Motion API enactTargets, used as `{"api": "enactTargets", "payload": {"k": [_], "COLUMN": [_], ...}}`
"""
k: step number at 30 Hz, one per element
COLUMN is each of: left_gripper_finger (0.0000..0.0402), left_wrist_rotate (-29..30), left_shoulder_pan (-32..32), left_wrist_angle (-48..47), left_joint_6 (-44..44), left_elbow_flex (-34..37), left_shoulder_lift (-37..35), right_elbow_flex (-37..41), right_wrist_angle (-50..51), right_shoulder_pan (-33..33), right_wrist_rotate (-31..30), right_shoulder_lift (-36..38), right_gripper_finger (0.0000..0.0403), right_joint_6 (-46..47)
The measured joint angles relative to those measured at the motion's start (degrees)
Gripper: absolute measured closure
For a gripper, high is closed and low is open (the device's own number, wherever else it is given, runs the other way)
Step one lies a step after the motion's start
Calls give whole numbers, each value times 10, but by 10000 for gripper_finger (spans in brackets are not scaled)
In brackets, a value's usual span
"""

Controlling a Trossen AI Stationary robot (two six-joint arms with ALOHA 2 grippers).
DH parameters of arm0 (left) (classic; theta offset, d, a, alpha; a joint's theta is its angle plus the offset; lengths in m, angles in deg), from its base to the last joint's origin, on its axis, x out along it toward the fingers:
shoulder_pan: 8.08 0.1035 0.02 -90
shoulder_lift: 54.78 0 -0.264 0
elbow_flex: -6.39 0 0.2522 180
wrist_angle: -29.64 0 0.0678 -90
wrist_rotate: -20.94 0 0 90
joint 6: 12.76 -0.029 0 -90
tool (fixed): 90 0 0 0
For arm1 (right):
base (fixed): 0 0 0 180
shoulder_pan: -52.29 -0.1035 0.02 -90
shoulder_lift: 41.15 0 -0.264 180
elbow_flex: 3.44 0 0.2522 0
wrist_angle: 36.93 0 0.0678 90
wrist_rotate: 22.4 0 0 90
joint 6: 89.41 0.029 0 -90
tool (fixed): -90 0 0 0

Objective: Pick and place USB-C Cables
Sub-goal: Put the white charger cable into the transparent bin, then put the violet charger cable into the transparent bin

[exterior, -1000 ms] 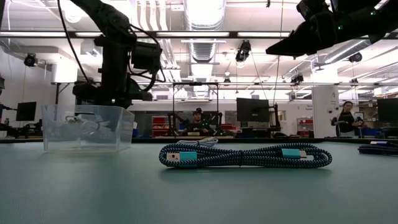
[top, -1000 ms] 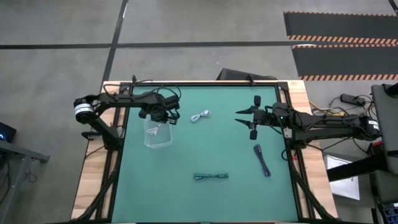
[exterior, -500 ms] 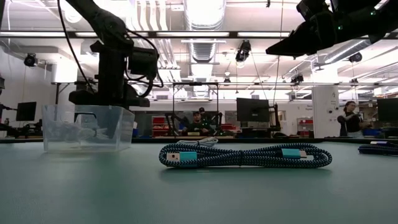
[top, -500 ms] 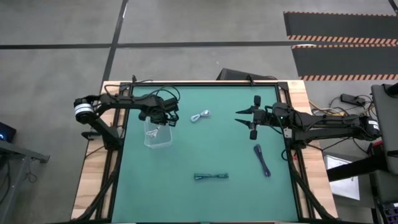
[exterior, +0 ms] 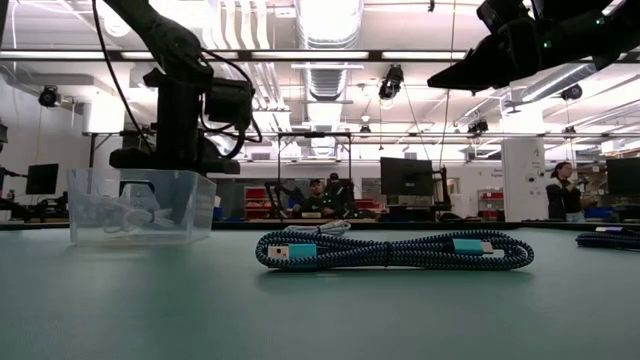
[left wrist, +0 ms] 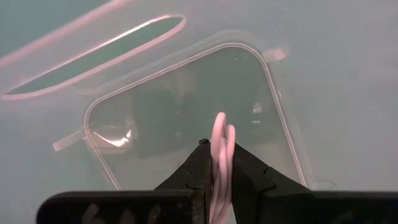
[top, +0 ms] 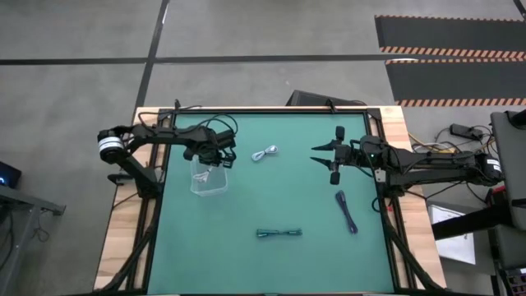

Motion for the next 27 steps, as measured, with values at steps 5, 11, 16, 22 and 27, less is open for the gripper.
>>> {"api": "enactTargets", "payload": {"k": [5,11,16,22,27], "left_gripper_finger": [381,375,346,313,304], "left_wrist_rotate": [0,0,-1,-10,-50], "left_shoulder_pan": [0,0,0,0,0], "left_wrist_angle": [0,0,-1,-2,-3], "left_joint_6": [0,0,-2,-3,-41], "left_elbow_flex": [0,0,0,0,-8], "left_shoulder_lift": [0,0,0,0,-9], "right_elbow_flex": [0,0,0,0,0], "right_wrist_angle": [0,1,2,2,2], "right_shoulder_pan": [0,0,0,0,0], "right_wrist_rotate": [0,0,0,0,0], "right_shoulder_lift": [0,0,0,0,0], "right_gripper_finger": [271,271,271,271,271], "right_joint_6": [0,0,0,0,-1]}}
